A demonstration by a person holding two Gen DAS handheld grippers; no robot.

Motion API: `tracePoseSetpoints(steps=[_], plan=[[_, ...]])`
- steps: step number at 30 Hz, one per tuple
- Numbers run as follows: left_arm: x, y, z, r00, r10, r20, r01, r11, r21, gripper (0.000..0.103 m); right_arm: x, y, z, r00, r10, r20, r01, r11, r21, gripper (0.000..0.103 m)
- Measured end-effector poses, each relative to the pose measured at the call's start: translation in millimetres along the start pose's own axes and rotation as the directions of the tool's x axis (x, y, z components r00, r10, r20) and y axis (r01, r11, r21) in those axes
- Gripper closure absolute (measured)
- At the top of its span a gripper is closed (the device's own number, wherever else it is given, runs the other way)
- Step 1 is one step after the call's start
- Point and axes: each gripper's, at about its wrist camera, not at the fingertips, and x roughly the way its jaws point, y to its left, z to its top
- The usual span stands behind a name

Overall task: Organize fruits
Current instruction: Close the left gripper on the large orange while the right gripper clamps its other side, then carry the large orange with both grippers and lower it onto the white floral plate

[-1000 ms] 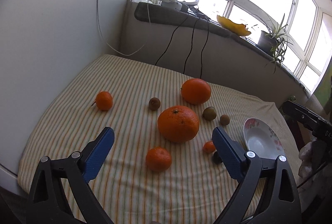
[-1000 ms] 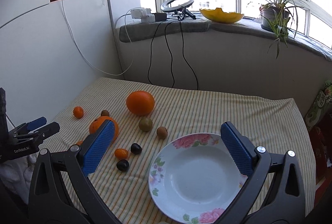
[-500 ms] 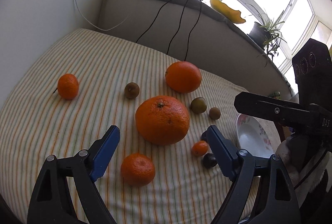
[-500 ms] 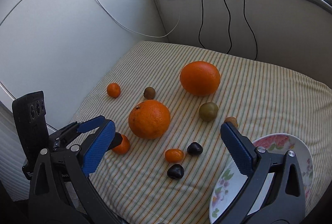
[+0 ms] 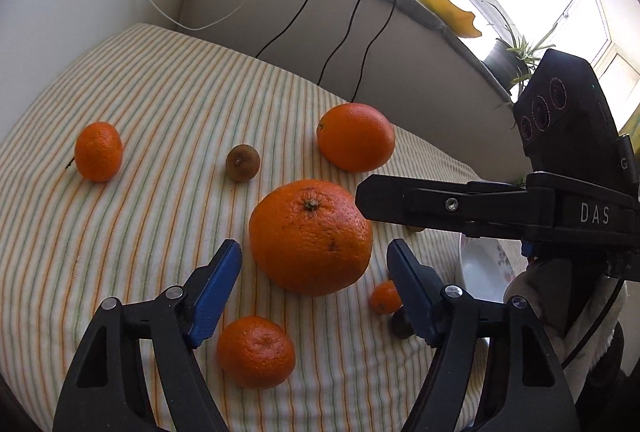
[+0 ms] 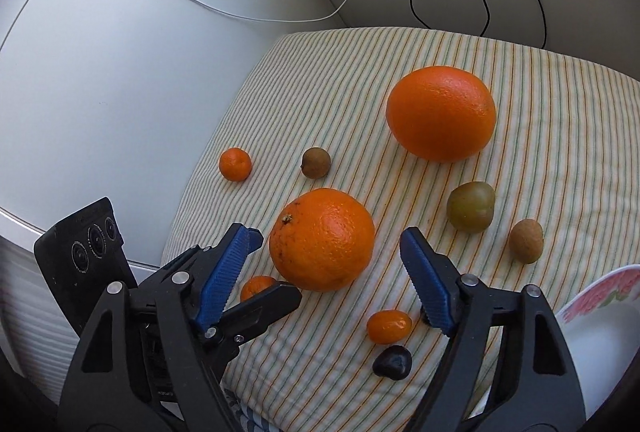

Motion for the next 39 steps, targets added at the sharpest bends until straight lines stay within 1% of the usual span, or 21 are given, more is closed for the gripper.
tracePoseSetpoints(steps=[1, 5, 9, 13, 18, 19, 20, 24, 28, 39], plan=[[1, 1, 1, 1.0, 0.001, -0.004, -0.001, 1.0, -0.004, 0.029, 4, 0, 1, 1.0, 0.002, -0.009, -0.002, 1.0, 0.002, 0.026], [7, 1, 3, 1.0, -0.003, -0.018, 0.003, 1.0, -0.015, 0.029, 14, 1, 5, 0.999, -0.021, -0.03, 0.02, 1.0, -0.003, 0.027], [13, 0, 6, 1.0, -0.008, -0.03, 0.008, 1.0, -0.014, 0.03, 28, -3, 11, 0.999, -0.014, -0.052, 0.015, 1.0, 0.016, 0.027], [16, 1, 6, 0.999, -0.011, -0.04, 0.011, 1.0, -0.015, 0.034, 38, -6, 13, 0.997, -0.004, -0.074, 0.006, 0.999, 0.033, 0.033], [17, 0, 5, 0.999, 0.004, -0.042, -0.004, 1.0, -0.001, 0.034, 43, -6, 13, 0.996, 0.021, -0.087, -0.015, 0.998, 0.061, 0.034], [17, 0, 5, 0.999, 0.006, -0.042, -0.006, 1.0, 0.003, 0.034, 43, -8, 13, 0.996, 0.028, -0.088, -0.023, 0.998, 0.063, 0.037], [16, 1, 5, 0.999, 0.008, -0.041, -0.008, 1.0, 0.008, 0.034, 43, -7, 13, 0.995, 0.033, -0.089, -0.028, 0.998, 0.063, 0.038], [14, 1, 5, 0.999, 0.017, -0.038, -0.016, 1.0, 0.017, 0.034, 42, -9, 14, 0.996, 0.033, -0.089, -0.027, 0.998, 0.06, 0.039], [12, -1, 3, 0.999, 0.023, -0.031, -0.022, 1.0, 0.019, 0.034, 33, -8, 8, 0.996, 0.033, -0.083, -0.028, 0.998, 0.058, 0.039], [4, -18, 0, 1.0, 0.022, -0.01, -0.021, 0.999, 0.047, 0.034, 16, -8, -1, 0.998, 0.036, -0.053, -0.033, 0.998, 0.06, 0.04]])
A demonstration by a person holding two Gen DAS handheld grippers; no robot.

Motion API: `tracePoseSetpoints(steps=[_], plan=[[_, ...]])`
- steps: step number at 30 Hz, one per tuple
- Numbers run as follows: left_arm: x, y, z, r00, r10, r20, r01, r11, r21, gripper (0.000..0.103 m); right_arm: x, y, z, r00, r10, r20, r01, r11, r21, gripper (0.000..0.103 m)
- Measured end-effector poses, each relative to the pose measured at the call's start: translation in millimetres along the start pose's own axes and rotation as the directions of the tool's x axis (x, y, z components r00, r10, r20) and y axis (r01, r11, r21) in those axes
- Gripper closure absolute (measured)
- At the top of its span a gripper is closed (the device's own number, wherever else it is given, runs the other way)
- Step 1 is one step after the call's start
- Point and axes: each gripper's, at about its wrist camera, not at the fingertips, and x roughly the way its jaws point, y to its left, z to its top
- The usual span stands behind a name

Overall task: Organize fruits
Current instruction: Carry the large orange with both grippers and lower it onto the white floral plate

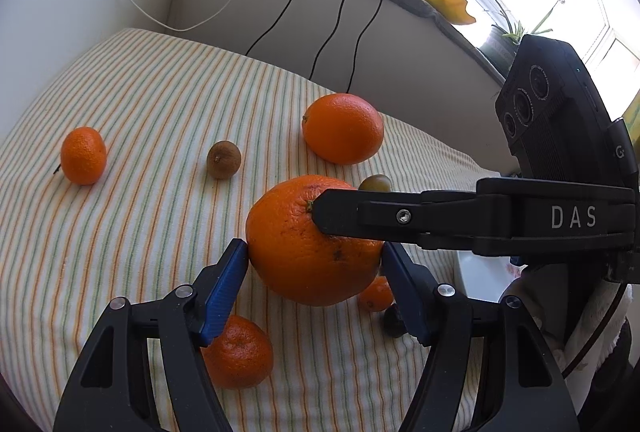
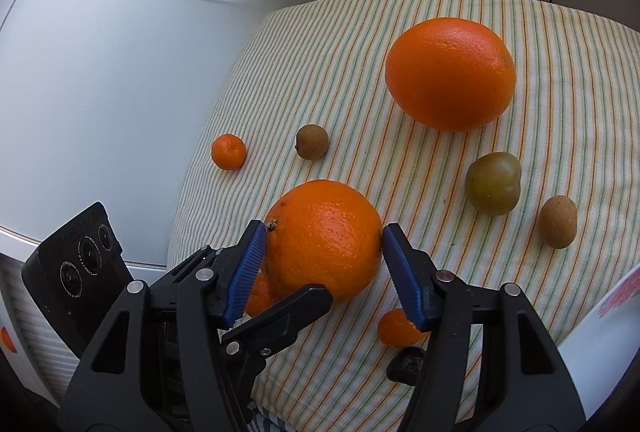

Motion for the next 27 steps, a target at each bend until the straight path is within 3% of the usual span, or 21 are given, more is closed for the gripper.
tracePoseSetpoints(steps=[15, 27], plan=[[-20, -50, -10, 0.999, -0.038, 0.027, 0.036, 0.995, 0.092, 0.034, -57, -2, -28, 0.995, -0.009, 0.096, 0.011, 1.0, -0.015, 0.04], [-4, -111, -24, 0.994, -0.105, -0.022, 0.108, 0.975, 0.194, 0.034, -115, -32, -63, 0.982, -0.052, 0.183, 0.045, 0.998, 0.045, 0.04]])
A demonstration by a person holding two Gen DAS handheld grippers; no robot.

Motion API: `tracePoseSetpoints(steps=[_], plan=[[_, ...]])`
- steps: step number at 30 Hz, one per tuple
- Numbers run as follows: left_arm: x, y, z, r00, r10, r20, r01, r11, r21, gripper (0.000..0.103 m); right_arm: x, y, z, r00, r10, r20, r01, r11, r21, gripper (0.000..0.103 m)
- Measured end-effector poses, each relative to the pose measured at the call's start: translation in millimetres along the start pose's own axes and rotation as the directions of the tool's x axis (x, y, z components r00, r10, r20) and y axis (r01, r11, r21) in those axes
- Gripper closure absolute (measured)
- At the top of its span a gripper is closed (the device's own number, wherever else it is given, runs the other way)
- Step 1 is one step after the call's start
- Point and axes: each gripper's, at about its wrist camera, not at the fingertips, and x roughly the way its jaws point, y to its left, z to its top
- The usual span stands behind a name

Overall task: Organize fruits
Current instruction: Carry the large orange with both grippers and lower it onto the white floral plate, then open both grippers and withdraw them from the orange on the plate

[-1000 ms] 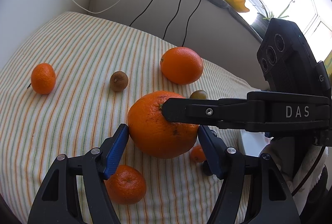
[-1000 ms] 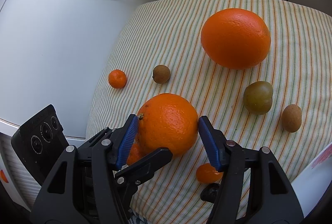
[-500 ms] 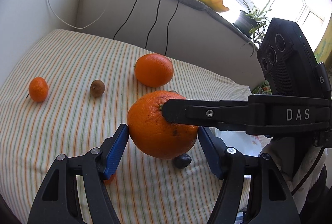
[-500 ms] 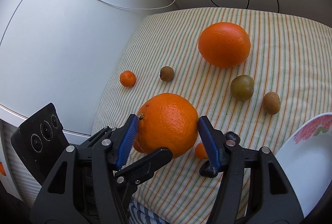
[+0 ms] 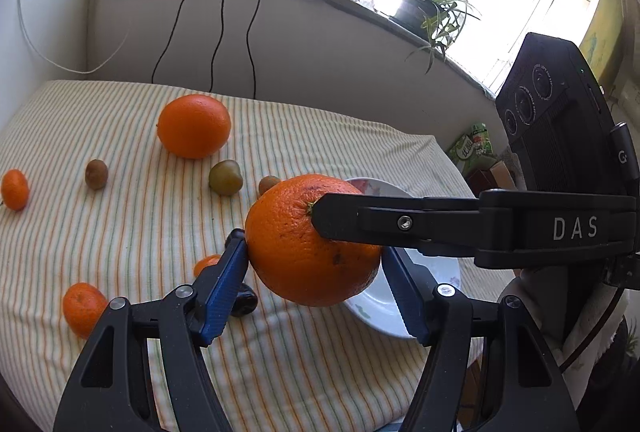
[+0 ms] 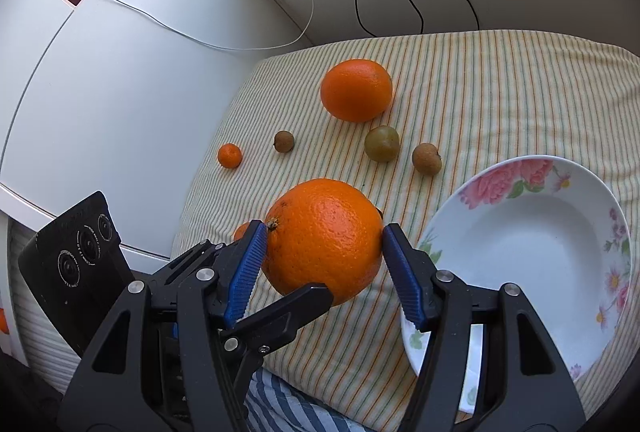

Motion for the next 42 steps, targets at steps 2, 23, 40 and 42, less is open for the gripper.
tracePoseSetpoints(steps=[2, 23, 40, 42], plan=[[6, -9, 0, 1.0, -0.012, -0.012, 0.012, 1.0, 0.016, 0.034, -10, -9, -4, 1.0, -0.006, 0.015, 0.006, 1.0, 0.015, 0.04], [66, -71, -4, 0.99, -0.052, -0.133, 0.066, 0.992, 0.105, 0.034, -58, -101, -37, 0.995, -0.048, 0.084, 0.033, 0.986, 0.162, 0.04], [84, -79, -7, 0.987, -0.014, -0.158, 0.037, 0.989, 0.146, 0.034, -50, -121, -38, 0.996, -0.058, 0.071, 0.044, 0.982, 0.185, 0.04], [84, -80, -7, 0.988, -0.008, -0.156, 0.033, 0.987, 0.158, 0.034, -51, -120, -38, 0.996, -0.061, 0.072, 0.047, 0.982, 0.183, 0.04]])
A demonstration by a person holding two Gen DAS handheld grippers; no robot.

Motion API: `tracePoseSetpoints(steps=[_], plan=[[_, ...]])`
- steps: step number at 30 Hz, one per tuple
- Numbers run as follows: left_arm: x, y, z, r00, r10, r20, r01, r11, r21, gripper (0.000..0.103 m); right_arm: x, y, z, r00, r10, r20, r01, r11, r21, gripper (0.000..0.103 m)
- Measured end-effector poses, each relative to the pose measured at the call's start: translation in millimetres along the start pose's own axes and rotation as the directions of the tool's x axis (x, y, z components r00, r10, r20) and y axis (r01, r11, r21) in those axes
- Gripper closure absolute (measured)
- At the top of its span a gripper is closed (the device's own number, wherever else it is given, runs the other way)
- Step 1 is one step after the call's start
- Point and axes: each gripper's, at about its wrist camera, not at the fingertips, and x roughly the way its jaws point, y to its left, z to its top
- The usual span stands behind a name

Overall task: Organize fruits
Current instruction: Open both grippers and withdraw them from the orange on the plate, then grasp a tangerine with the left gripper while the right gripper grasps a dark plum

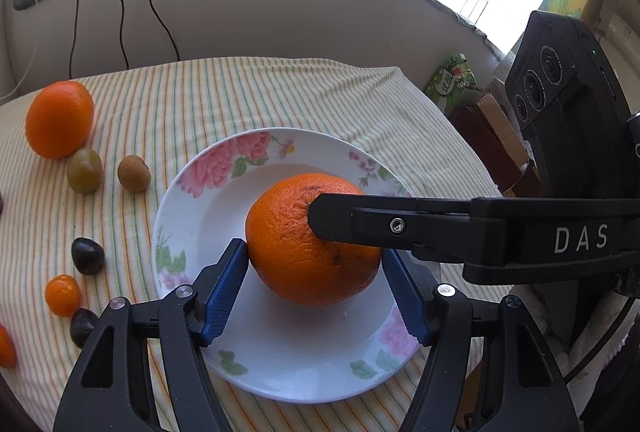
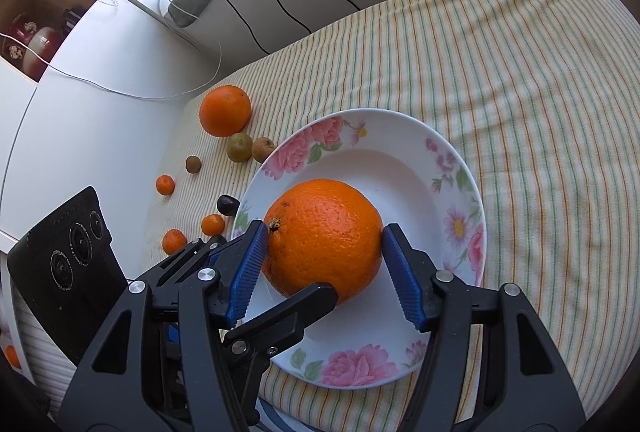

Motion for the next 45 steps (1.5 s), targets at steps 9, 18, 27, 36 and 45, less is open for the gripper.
tracePoseSetpoints(steps=[9, 18, 27, 36, 45], plan=[[-16, -2, -4, 0.999, 0.016, 0.035, -0.017, 0.999, 0.027, 0.033, -19, 6, 3, 0.998, -0.025, 0.063, 0.027, 0.999, -0.024, 0.031], [-43, 16, -15, 0.996, 0.017, 0.086, -0.018, 1.0, 0.012, 0.033, -36, 28, -5, 0.986, -0.069, 0.154, 0.088, 0.989, -0.119, 0.027], [-88, 55, -36, 0.975, 0.09, 0.201, -0.078, 0.995, -0.064, 0.033, -44, 63, -20, 0.966, -0.013, 0.259, 0.077, 0.968, -0.238, 0.018], [-123, 112, -70, 0.94, 0.261, 0.218, -0.223, 0.957, -0.187, 0.033, -21, 119, -37, 0.975, -0.032, 0.221, 0.129, 0.889, -0.44, 0.015], [-137, 162, -99, 0.93, 0.312, 0.193, -0.243, 0.918, -0.312, 0.049, 23, 152, -58, 0.994, -0.012, 0.105, 0.065, 0.85, -0.523, 0.02]])
